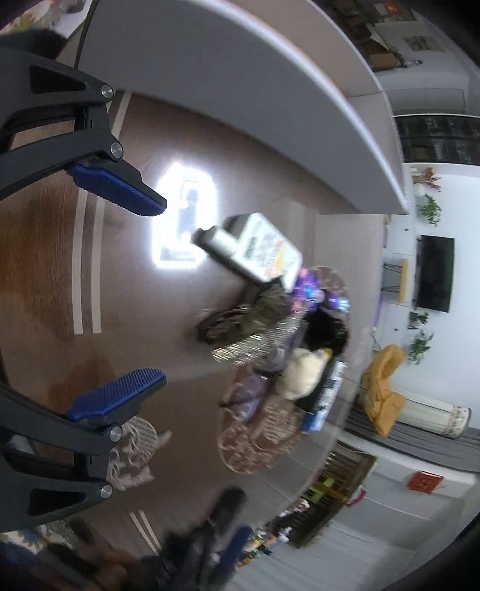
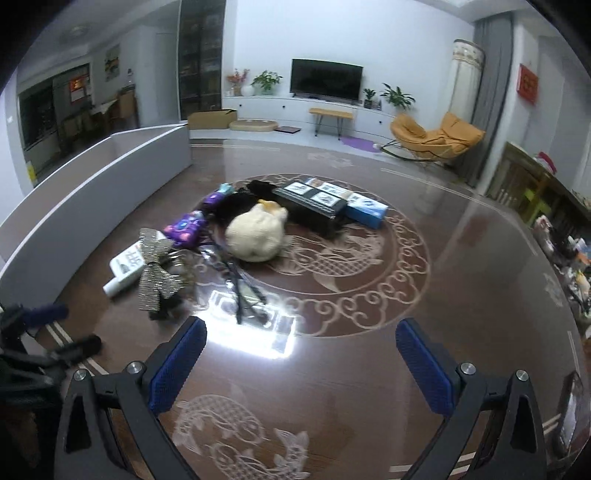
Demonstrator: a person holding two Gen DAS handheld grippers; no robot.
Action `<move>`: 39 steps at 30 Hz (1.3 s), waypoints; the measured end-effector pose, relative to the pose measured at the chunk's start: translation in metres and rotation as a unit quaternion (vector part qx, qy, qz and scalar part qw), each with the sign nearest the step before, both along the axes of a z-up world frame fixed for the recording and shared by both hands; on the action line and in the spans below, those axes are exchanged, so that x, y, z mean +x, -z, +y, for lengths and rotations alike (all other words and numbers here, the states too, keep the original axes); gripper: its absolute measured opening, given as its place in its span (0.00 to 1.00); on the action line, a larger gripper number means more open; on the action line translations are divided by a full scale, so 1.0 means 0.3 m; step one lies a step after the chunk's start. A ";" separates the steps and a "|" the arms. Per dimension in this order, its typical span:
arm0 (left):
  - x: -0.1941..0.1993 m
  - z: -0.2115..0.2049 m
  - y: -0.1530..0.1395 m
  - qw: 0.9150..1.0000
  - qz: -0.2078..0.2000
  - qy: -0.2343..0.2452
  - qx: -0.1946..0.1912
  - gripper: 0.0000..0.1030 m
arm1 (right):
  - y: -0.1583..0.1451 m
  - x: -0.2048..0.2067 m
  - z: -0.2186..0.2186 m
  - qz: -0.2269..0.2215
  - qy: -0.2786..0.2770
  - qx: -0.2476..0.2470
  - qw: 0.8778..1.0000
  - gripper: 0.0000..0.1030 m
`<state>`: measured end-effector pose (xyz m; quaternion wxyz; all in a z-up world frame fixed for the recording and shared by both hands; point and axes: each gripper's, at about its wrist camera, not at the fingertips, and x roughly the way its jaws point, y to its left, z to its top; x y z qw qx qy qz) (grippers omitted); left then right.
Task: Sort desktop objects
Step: 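Return both grippers to the table pile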
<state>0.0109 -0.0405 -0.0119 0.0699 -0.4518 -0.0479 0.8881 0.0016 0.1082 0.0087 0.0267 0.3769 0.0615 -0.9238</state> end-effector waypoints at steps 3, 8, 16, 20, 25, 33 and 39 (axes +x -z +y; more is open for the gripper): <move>-0.013 -0.005 0.042 1.000 -0.012 -0.003 0.000 0.82 | -0.010 0.007 0.007 0.005 0.003 0.006 1.000 0.99; -0.026 -0.027 0.071 1.000 -0.019 -0.011 -0.007 0.82 | -0.010 0.009 0.003 0.011 0.002 0.012 1.000 0.99; -0.035 -0.008 0.091 0.999 -0.005 -0.006 -0.039 0.82 | 0.010 0.000 -0.018 0.005 0.001 0.023 1.000 0.99; -0.033 0.004 0.096 0.999 -0.002 -0.002 -0.053 0.82 | 0.007 0.003 -0.021 0.007 0.000 0.025 1.000 0.99; -0.033 -0.001 0.095 0.999 0.000 -0.001 -0.048 0.82 | 0.005 0.007 -0.021 0.009 0.001 0.026 1.000 0.99; -0.031 0.002 0.098 0.998 0.001 0.002 -0.059 0.82 | 0.032 0.004 -0.015 0.001 0.001 0.026 1.000 0.99; -0.031 -0.035 0.106 0.997 -0.004 -0.021 -0.074 0.88 | 0.165 -0.027 0.010 -0.057 -0.024 -0.005 0.998 0.99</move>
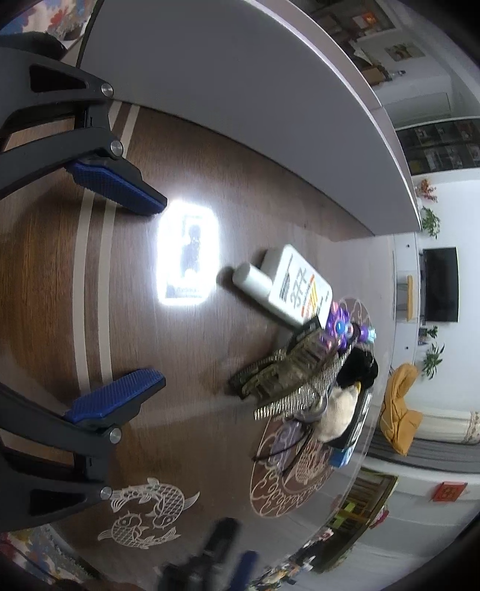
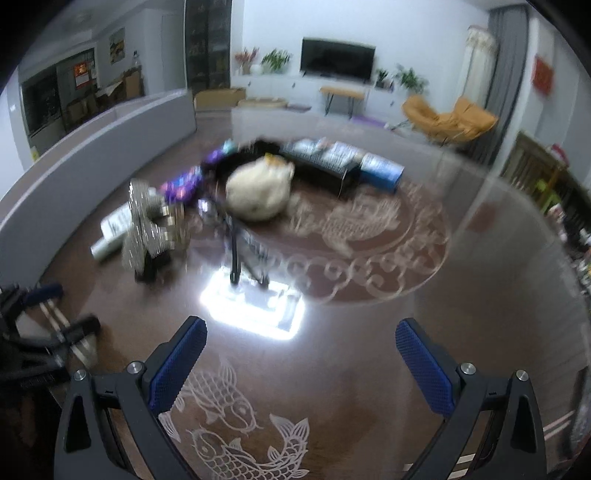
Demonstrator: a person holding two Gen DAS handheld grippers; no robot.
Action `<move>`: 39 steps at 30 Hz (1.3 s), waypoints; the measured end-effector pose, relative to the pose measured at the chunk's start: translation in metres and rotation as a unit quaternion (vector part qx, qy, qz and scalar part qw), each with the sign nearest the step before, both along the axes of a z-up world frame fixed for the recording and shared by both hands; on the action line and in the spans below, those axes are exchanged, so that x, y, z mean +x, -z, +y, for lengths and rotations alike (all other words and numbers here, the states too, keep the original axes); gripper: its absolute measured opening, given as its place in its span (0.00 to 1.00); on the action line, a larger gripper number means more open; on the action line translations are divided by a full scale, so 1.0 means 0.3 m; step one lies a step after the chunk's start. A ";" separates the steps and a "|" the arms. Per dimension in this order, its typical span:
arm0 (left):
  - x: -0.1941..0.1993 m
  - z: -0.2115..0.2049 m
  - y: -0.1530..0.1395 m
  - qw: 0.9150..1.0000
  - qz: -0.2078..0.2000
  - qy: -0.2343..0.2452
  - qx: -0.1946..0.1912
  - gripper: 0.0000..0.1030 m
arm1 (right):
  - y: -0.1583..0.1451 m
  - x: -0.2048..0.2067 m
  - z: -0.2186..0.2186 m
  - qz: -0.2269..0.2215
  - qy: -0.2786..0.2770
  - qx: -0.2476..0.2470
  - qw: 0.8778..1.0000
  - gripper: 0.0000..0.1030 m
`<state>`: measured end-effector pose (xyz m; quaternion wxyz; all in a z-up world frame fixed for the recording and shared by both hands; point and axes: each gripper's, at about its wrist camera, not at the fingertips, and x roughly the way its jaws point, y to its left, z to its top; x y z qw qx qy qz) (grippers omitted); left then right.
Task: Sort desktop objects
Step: 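Return both grippers to the table pile, then grasp the white sunscreen bottle with the left gripper while the right grasps the sequin bow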
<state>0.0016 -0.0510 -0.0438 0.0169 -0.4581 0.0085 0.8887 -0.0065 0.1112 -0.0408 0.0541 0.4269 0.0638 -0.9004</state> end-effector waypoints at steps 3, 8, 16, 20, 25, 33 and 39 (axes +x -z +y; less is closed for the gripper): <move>-0.005 -0.020 0.004 1.000 -0.002 -0.013 -0.001 0.93 | 0.068 -0.009 0.010 -0.025 -0.003 -0.006 1.000 0.99; -0.021 -0.032 0.013 1.000 -0.007 -0.022 -0.003 1.00 | 0.115 -0.005 0.017 -0.036 -0.009 -0.017 0.999 0.99; -0.209 -0.057 0.009 0.999 -0.050 0.013 -0.006 1.00 | 0.119 -0.004 0.004 -0.030 -0.024 -0.026 0.999 1.00; -0.324 -0.047 0.009 0.998 -0.058 0.030 -0.007 1.00 | 0.117 0.000 0.001 -0.027 -0.025 -0.026 0.999 1.00; -0.427 -0.004 0.006 0.997 -0.063 0.046 -0.009 1.00 | 0.118 -0.004 0.000 -0.025 -0.023 -0.027 0.999 1.00; -0.285 0.020 -0.031 0.999 -0.019 0.048 -0.008 0.50 | 0.118 -0.005 -0.001 -0.025 -0.023 -0.027 0.999 1.00; -0.081 -0.044 -0.028 1.000 -0.002 0.008 -0.002 0.50 | 0.059 0.032 -0.050 0.002 -0.065 -0.091 0.994 1.00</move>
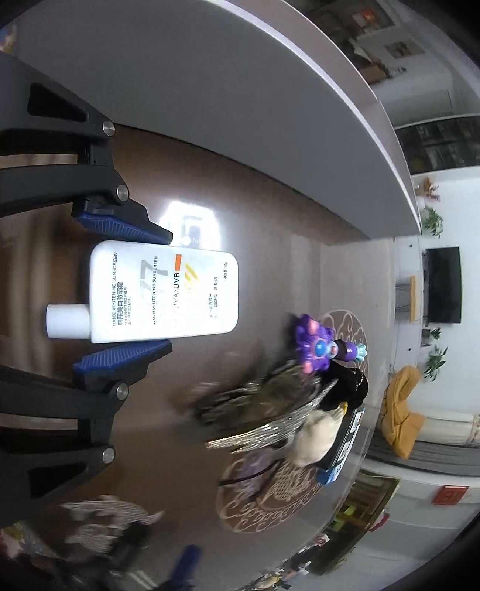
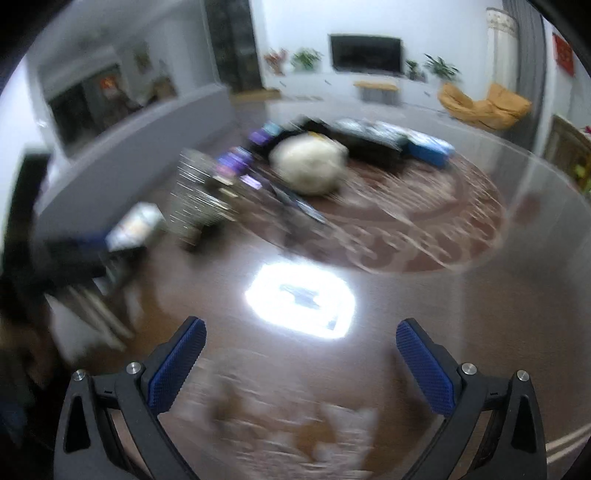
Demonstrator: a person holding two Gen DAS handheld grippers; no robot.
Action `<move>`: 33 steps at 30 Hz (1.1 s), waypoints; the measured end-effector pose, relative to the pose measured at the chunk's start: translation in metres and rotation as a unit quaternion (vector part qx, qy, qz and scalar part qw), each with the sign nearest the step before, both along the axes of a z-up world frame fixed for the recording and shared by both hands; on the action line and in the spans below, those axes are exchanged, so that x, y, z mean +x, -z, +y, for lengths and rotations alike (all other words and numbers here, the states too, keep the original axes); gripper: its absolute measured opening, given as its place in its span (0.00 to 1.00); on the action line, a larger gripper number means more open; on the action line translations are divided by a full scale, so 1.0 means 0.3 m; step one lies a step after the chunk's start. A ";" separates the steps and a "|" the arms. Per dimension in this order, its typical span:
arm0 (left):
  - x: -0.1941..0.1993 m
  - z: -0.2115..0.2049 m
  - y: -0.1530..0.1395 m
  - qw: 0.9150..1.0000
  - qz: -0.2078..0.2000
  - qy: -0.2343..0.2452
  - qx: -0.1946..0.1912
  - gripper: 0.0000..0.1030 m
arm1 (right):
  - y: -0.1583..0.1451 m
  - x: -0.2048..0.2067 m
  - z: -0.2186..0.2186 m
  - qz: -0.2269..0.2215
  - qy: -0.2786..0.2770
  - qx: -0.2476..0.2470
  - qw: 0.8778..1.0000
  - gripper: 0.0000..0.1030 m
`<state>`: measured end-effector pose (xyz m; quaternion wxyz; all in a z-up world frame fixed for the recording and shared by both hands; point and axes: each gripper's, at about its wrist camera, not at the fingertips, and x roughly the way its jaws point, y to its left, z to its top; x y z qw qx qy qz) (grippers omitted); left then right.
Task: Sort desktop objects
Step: 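Grasp the white sunscreen bottle with the left gripper while the right grasps the sequin bow, then carry the bottle and bow into the bin and open both grippers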
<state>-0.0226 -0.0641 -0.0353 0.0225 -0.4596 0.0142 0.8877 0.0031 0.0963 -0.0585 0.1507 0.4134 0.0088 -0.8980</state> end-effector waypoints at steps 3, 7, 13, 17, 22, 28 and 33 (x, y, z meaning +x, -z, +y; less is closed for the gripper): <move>0.057 -0.012 0.004 1.000 0.005 -0.005 0.000 0.50 | -0.028 -0.066 -0.116 -0.005 -0.045 -0.016 0.999 1.00; 0.092 -0.036 0.008 1.000 0.011 -0.007 0.007 0.50 | -0.037 -0.213 -0.260 -0.003 -0.062 0.000 0.998 0.99; 0.087 -0.052 0.005 0.999 0.017 -0.007 0.029 0.50 | -0.005 -0.365 -0.357 -0.046 -0.083 0.004 0.996 0.48; 0.081 -0.076 0.004 0.997 0.016 -0.015 0.069 0.50 | -0.019 -0.326 -0.336 -0.053 -0.094 0.006 0.994 0.47; 0.114 -0.065 -0.045 0.994 0.041 0.005 0.099 0.50 | -0.077 -0.254 -0.247 -0.043 -0.092 0.003 0.995 0.47; 0.157 -0.055 -0.116 0.991 0.071 0.014 0.116 0.50 | -0.178 -0.231 -0.226 -0.021 -0.099 0.008 0.995 0.47; 0.187 -0.134 -0.250 0.988 0.104 -0.015 0.111 0.50 | -0.305 -0.213 -0.308 0.012 -0.127 -0.011 0.992 0.47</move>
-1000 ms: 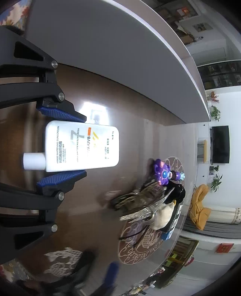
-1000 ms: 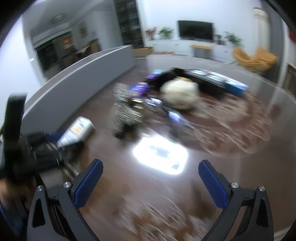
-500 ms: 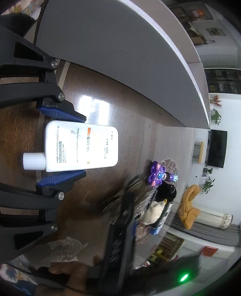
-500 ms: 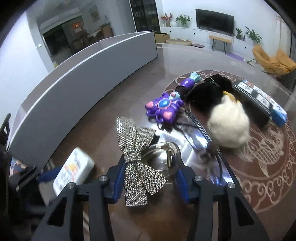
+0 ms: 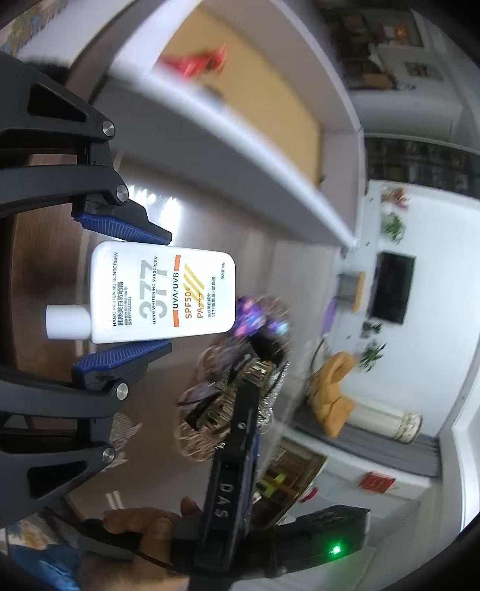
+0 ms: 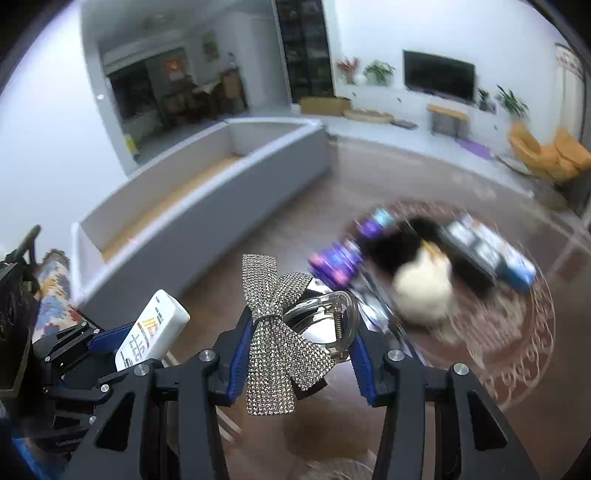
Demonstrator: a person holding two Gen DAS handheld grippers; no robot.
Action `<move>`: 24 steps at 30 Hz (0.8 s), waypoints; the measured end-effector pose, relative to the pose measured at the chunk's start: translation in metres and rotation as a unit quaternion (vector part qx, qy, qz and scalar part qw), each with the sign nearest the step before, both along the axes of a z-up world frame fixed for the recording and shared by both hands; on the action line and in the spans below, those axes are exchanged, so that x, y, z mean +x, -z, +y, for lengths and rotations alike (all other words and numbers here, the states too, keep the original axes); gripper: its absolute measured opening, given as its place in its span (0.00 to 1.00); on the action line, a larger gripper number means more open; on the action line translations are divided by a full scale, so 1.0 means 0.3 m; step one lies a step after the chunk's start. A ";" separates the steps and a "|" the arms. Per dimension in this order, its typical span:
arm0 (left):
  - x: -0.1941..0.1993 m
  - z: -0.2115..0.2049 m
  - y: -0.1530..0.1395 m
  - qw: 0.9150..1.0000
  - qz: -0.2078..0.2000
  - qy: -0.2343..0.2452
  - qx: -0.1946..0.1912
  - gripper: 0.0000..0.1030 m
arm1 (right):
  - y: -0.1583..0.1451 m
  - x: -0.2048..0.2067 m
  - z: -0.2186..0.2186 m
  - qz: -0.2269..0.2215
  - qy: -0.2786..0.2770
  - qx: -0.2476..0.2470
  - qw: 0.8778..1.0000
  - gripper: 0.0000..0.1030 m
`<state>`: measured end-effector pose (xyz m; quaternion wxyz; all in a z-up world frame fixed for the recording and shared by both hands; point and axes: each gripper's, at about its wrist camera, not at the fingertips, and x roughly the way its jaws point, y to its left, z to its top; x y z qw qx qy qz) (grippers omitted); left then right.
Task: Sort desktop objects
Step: 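Carry the bottle and bow into the bin and open both grippers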
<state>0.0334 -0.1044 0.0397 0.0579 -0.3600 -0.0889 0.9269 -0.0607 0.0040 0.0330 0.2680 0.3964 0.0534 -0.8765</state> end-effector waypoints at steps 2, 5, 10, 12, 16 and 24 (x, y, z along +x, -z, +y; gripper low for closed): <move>0.001 -0.057 -0.068 0.999 0.013 -0.024 -0.017 0.50 | -0.040 -0.010 -0.062 0.009 -0.016 -0.010 1.000 0.47; -0.005 -0.151 -0.140 0.997 0.023 -0.063 -0.049 0.50 | -0.088 -0.027 -0.174 0.019 -0.040 -0.025 0.999 0.47; -0.041 -0.342 -0.193 0.989 0.020 -0.126 -0.072 0.50 | -0.149 -0.037 -0.365 0.033 -0.075 -0.045 0.996 0.47; -0.049 -0.403 -0.204 0.987 0.019 -0.142 -0.075 0.50 | -0.160 -0.031 -0.426 0.041 -0.087 -0.045 0.994 0.47; -0.072 -0.490 -0.202 0.982 0.015 -0.165 -0.095 0.50 | -0.172 -0.038 -0.567 0.050 -0.111 -0.042 0.992 0.47; -0.127 -0.578 -0.144 0.976 -0.009 -0.180 -0.120 0.50 | -0.105 -0.101 -0.772 0.043 -0.130 -0.032 0.990 0.47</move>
